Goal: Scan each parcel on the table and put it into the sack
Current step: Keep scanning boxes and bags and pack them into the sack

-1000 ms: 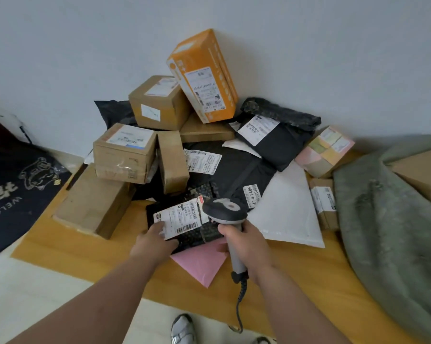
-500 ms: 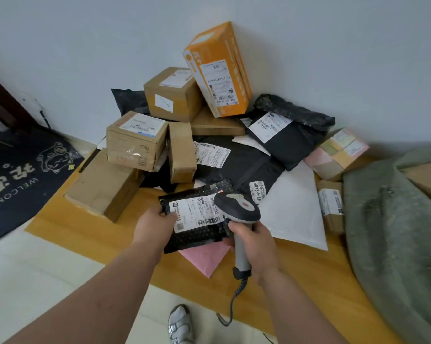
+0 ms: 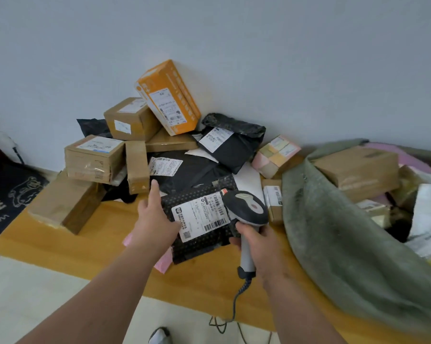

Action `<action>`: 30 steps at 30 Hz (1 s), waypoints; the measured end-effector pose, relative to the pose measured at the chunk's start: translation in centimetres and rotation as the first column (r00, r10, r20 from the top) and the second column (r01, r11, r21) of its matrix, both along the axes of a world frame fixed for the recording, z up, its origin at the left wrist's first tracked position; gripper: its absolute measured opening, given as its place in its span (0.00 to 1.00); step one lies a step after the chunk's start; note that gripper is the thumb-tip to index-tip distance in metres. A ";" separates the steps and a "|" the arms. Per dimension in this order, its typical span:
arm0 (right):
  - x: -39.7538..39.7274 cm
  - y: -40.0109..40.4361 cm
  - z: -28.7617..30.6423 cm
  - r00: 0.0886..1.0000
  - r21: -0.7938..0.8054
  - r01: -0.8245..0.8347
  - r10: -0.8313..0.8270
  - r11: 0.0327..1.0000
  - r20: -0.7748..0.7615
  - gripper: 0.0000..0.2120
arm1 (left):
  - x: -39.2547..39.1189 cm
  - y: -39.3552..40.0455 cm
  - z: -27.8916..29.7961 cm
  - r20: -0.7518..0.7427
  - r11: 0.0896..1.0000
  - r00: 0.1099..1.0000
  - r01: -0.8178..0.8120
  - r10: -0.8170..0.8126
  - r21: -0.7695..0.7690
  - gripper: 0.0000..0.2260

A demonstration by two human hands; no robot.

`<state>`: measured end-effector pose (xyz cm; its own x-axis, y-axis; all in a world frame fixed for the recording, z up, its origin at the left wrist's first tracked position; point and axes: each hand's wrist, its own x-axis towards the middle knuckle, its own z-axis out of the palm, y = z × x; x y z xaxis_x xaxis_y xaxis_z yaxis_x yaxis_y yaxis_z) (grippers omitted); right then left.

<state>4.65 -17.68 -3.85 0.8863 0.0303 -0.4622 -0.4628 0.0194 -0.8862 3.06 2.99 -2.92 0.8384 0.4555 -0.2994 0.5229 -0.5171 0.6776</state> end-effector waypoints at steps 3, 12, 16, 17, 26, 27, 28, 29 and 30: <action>-0.5 -2.8 0.9 0.997 0.010 0.068 -0.068 0.998 0.044 0.07 | 0.3 -2.5 1.1 -0.057 0.984 0.985 0.165 -0.161 0.070 0.41; -1.3 -7.7 3.2 0.988 0.015 0.112 -0.113 0.994 0.110 0.05 | 0.3 -8.0 4.6 -0.122 0.891 0.919 0.394 -0.376 0.226 0.13; -1.5 -8.9 3.8 0.984 0.033 0.115 -0.118 0.993 0.131 0.06 | 0.6 -9.0 4.4 -0.155 0.910 0.911 0.400 -0.382 0.107 0.06; -1.6 -9.2 3.9 0.981 0.041 0.128 -0.133 0.991 0.139 0.07 | 0.6 -9.1 4.2 -0.123 0.938 0.934 0.343 -0.334 0.058 0.03; -1.9 -10.5 4.9 0.991 0.086 0.100 -0.107 0.991 0.082 0.05 | 0.5 -9.1 3.3 0.092 0.971 0.992 -0.068 0.091 -0.228 0.04; -2.1 -10.4 5.2 0.993 0.097 0.081 -0.089 0.992 0.080 0.05 | 0.4 -9.2 3.4 0.100 0.971 0.990 -0.074 0.099 -0.228 0.04; -2.3 -10.3 5.3 0.994 0.108 0.065 -0.074 0.992 0.080 0.05 | 0.4 -9.3 3.4 0.106 0.970 0.989 -0.077 0.103 -0.229 0.04; -2.4 -10.1 5.5 0.994 0.113 0.051 -0.060 0.992 0.086 0.06 | 0.3 -9.4 3.5 0.111 0.970 0.988 -0.079 0.107 -0.229 0.04; -2.5 -10.0 5.7 0.994 0.113 0.036 -0.047 0.993 0.095 0.07 | 0.2 -9.5 3.6 0.117 0.970 0.987 -0.080 0.109 -0.228 0.03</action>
<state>2.13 -27.65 1.88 0.9285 0.0388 -0.3692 -0.3709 0.1373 -0.9185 3.26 -6.47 0.67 0.8324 0.4689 -0.2953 0.4641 -0.2987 0.8339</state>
